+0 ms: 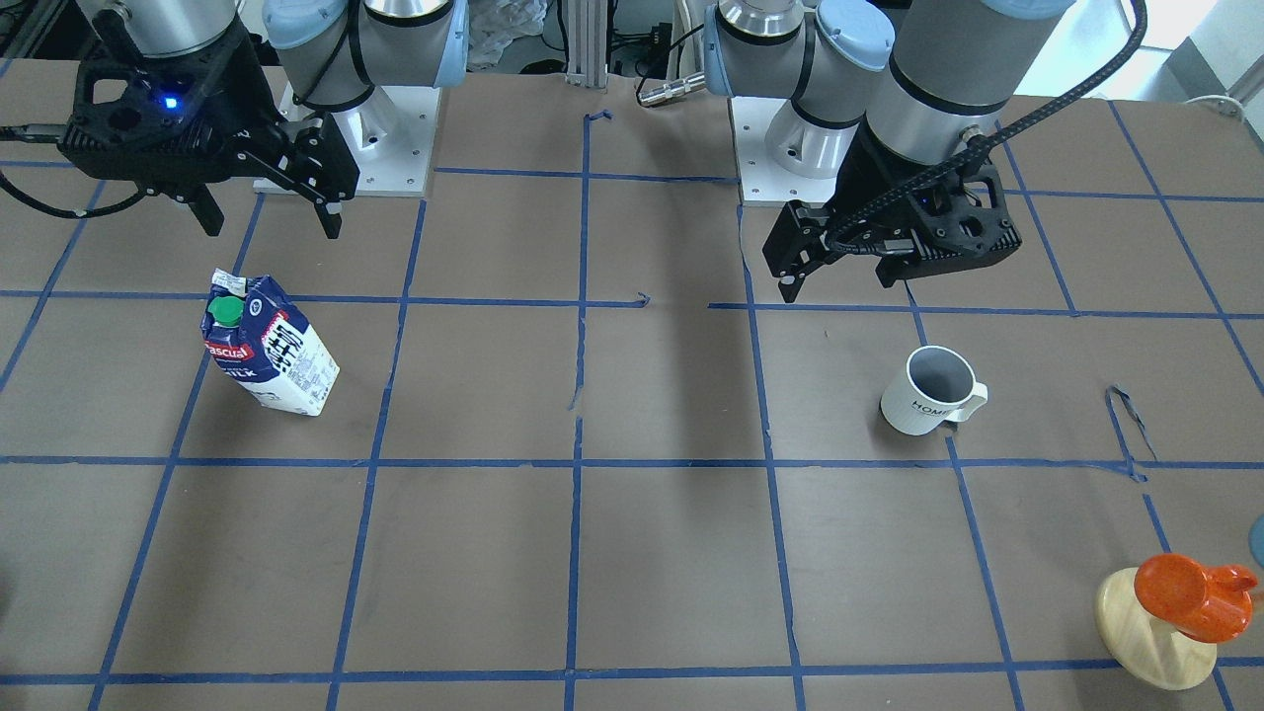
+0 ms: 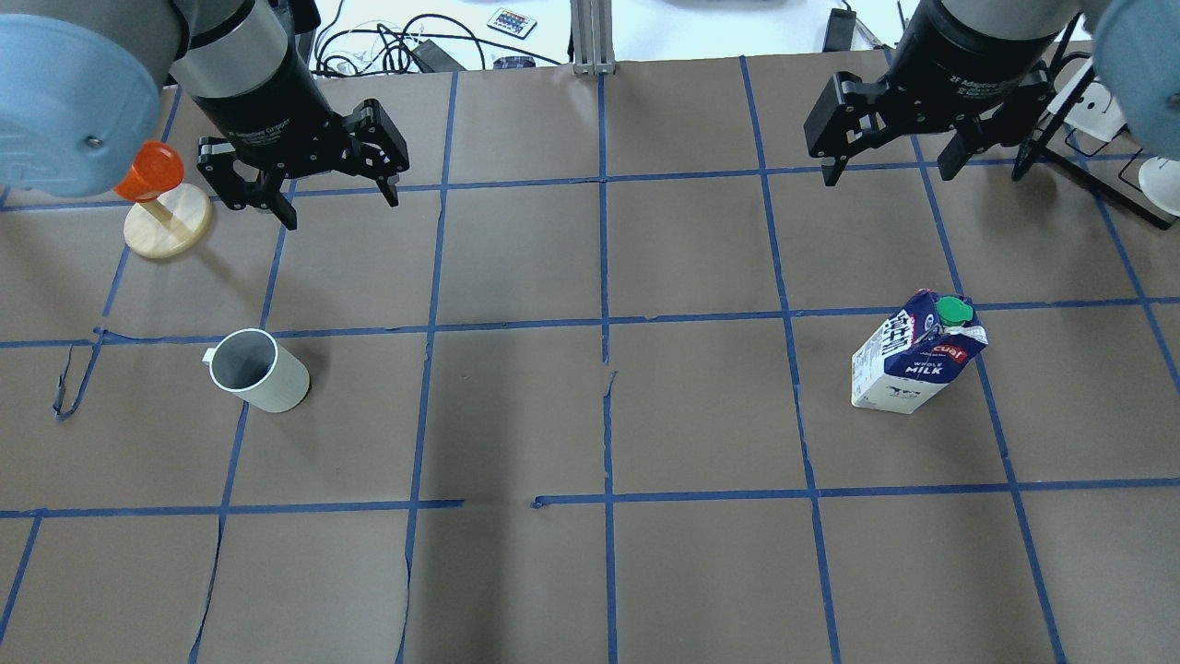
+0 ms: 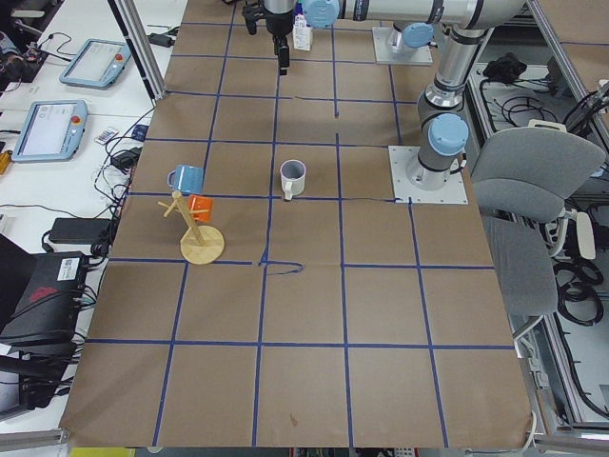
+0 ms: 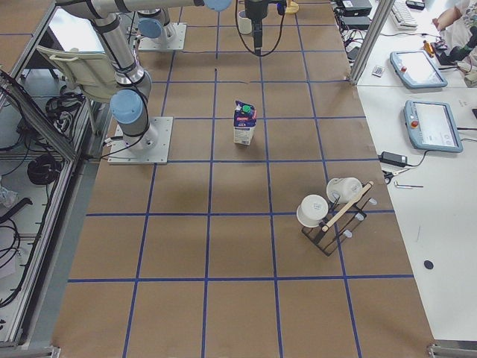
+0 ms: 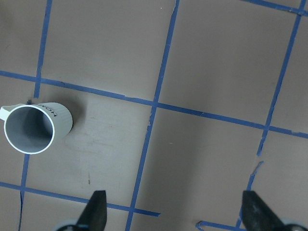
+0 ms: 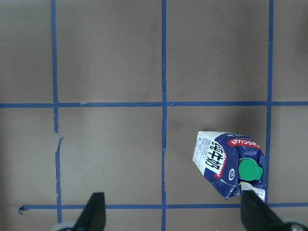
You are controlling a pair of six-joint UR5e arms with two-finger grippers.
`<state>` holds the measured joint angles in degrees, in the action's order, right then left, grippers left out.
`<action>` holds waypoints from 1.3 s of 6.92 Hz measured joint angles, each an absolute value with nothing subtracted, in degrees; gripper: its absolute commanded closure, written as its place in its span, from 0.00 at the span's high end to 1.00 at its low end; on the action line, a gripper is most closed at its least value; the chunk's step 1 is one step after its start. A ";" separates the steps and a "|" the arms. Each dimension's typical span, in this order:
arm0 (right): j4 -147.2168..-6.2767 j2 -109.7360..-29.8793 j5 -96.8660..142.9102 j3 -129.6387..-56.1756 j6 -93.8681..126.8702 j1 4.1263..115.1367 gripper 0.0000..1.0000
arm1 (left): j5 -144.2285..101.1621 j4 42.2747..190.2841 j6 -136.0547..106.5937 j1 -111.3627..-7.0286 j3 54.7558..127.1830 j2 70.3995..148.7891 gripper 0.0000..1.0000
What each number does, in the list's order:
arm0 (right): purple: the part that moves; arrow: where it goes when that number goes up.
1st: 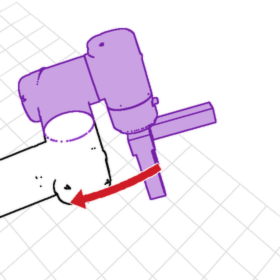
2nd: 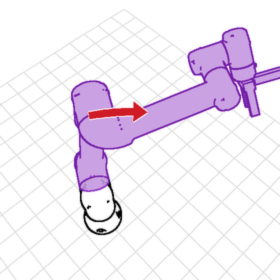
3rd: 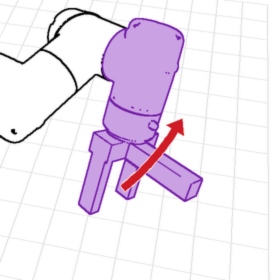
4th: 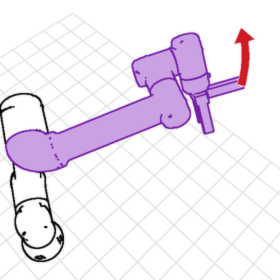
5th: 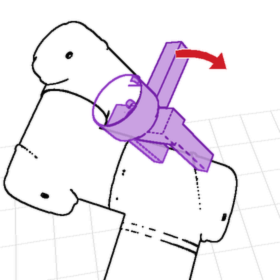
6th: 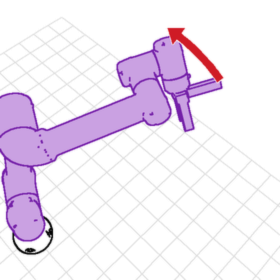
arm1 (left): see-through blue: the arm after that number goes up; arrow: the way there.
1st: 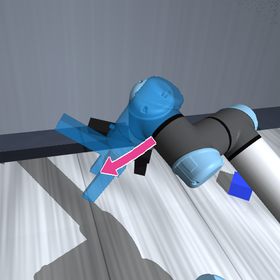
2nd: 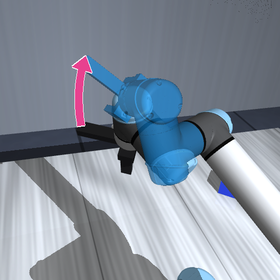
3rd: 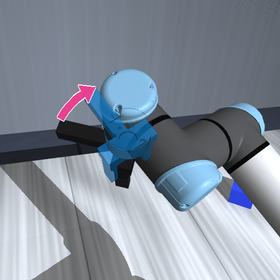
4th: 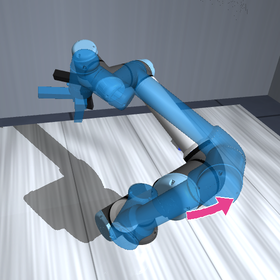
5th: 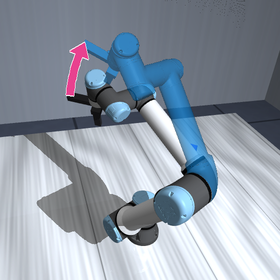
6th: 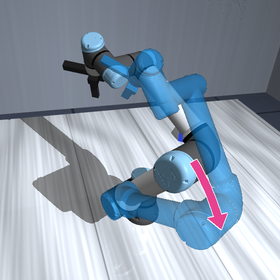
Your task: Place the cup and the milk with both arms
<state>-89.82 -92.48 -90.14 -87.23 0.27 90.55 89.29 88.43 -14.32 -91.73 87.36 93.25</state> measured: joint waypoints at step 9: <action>-89.13 -92.58 -91.18 -87.49 -0.17 90.53 1.00 | 89.12 88.13 -13.61 -89.61 87.44 93.33 1.00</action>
